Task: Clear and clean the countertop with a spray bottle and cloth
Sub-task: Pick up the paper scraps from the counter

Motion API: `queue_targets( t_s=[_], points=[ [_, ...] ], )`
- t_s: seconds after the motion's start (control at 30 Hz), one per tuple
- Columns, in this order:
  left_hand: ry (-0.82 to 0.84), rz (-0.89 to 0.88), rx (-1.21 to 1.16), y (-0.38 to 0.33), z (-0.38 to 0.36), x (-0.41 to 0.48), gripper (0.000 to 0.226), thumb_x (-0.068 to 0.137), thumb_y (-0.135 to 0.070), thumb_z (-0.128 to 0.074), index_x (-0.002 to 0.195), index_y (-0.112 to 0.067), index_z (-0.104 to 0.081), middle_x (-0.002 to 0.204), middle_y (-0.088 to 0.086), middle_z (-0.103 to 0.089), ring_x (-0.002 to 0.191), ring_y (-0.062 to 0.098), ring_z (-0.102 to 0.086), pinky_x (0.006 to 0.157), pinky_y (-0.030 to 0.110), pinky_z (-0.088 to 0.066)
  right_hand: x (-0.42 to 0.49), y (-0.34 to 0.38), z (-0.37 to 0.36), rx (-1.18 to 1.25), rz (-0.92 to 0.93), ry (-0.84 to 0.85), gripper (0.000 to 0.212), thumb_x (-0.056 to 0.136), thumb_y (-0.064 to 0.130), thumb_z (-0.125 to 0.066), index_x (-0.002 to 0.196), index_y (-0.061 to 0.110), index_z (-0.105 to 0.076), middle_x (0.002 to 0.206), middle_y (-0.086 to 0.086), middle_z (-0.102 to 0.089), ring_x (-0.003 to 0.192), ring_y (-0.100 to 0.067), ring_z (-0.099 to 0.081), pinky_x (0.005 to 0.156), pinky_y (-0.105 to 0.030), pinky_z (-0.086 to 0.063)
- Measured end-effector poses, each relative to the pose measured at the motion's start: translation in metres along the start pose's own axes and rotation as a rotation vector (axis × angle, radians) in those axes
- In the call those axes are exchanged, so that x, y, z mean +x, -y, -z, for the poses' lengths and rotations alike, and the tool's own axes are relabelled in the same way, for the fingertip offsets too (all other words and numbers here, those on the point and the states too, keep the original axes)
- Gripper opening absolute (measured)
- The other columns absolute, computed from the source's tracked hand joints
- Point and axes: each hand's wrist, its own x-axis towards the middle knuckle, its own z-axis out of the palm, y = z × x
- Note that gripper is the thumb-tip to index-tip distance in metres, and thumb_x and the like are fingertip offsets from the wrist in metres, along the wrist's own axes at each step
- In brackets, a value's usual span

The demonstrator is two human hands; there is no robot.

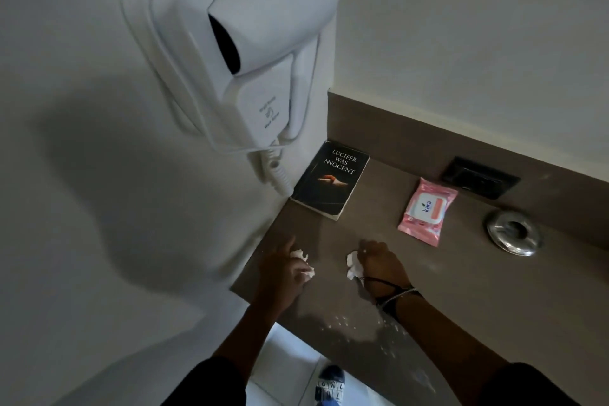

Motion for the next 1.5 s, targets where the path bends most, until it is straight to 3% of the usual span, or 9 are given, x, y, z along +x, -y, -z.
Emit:
queue_targets(
  t_s=[0.07,0.2,0.4,0.57,0.73,0.93,1.1,1.27,1.5],
  points=[
    [0.029,0.002,-0.043,0.003,-0.004,0.003,0.009,0.074,-0.021,-0.081,0.083,-0.02,-0.079,0.124,0.003,-0.067,0.111,0.017,-0.064,0.099,0.019,-0.043,0.0,0.0,-0.006,-0.177,0.071,-0.046,0.03,0.073,0.039,-0.071,0.099,0.024,-0.074,0.126,-0.007,-0.058,0.111,-0.035,-0.053,0.087,-0.04,-0.044],
    [-0.005,0.031,-0.049,-0.001,-0.007,0.002,0.012,0.086,-0.014,-0.068,0.095,-0.014,-0.077,0.108,0.004,-0.069,0.103,0.017,-0.064,0.095,0.028,-0.051,0.001,0.002,-0.009,-0.291,0.017,-0.053,0.033,0.083,0.043,-0.057,0.111,0.029,-0.067,0.141,-0.002,-0.044,0.123,-0.03,-0.041,0.092,-0.039,-0.034],
    [-0.11,-0.02,-0.029,-0.036,-0.006,-0.013,0.017,0.086,-0.012,-0.067,0.103,-0.013,-0.07,0.106,0.005,-0.07,0.1,0.023,-0.065,0.086,0.034,-0.054,-0.029,-0.002,0.006,-0.149,-0.105,-0.047,0.022,0.089,0.032,-0.052,0.106,0.023,-0.065,0.117,-0.004,-0.061,0.109,-0.028,-0.056,0.081,-0.034,-0.048],
    [0.066,0.006,-0.253,-0.125,-0.027,-0.053,0.05,0.081,-0.019,-0.072,0.128,-0.023,-0.055,0.116,-0.004,-0.068,0.1,0.015,-0.065,0.087,0.033,-0.056,-0.104,-0.04,0.051,0.209,-0.234,-0.18,0.03,0.08,0.019,-0.057,0.104,0.013,-0.073,0.108,-0.014,-0.065,0.099,-0.033,-0.063,0.081,-0.036,-0.049],
    [0.311,-0.034,-0.441,-0.224,-0.075,-0.133,0.034,0.076,-0.022,-0.077,0.108,-0.027,-0.069,0.102,-0.013,-0.073,0.081,-0.006,-0.063,0.079,0.012,-0.051,-0.24,-0.093,0.06,0.374,-0.321,-0.519,0.028,0.072,-0.013,-0.06,0.088,0.005,-0.074,0.09,-0.013,-0.067,0.081,-0.032,-0.066,0.071,-0.036,-0.052],
    [0.523,-0.046,-0.497,-0.28,-0.144,-0.259,0.033,0.067,-0.024,-0.076,0.091,-0.046,-0.069,0.086,-0.027,-0.07,0.075,-0.004,-0.065,0.069,0.016,-0.054,-0.411,-0.145,0.007,0.531,-0.444,-0.691,0.039,0.07,-0.018,-0.058,0.091,0.011,-0.075,0.098,0.002,-0.066,0.087,-0.002,-0.063,0.077,-0.014,-0.049],
    [0.558,0.069,-0.436,-0.282,-0.22,-0.334,0.026,0.07,-0.021,-0.082,0.092,-0.031,-0.073,0.075,-0.01,-0.07,0.069,0.001,-0.064,0.07,0.017,-0.053,-0.495,-0.173,-0.079,0.541,-0.473,-0.603,0.038,0.07,-0.011,-0.057,0.091,0.015,-0.074,0.096,0.005,-0.065,0.082,-0.005,-0.063,0.069,-0.018,-0.051],
    [0.649,0.181,-0.282,-0.269,-0.311,-0.353,0.014,0.075,-0.017,-0.077,0.079,-0.015,-0.063,0.075,0.01,-0.066,0.071,0.017,-0.052,0.07,0.043,-0.05,-0.504,-0.21,-0.162,0.629,-0.712,-0.336,0.021,0.073,0.017,-0.054,0.075,0.015,-0.075,0.082,-0.011,-0.066,0.074,-0.029,-0.066,0.062,-0.026,-0.048],
    [0.571,0.508,-0.302,-0.24,-0.448,-0.297,0.037,0.068,-0.011,-0.08,0.103,-0.006,-0.071,0.102,0.009,-0.073,0.09,0.02,-0.065,0.069,0.026,-0.047,-0.431,-0.31,-0.275,0.847,-1.094,-0.167,0.015,0.084,0.002,-0.057,0.084,0.004,-0.072,0.089,-0.015,-0.072,0.096,-0.033,-0.067,0.052,-0.01,-0.036]
  ],
)
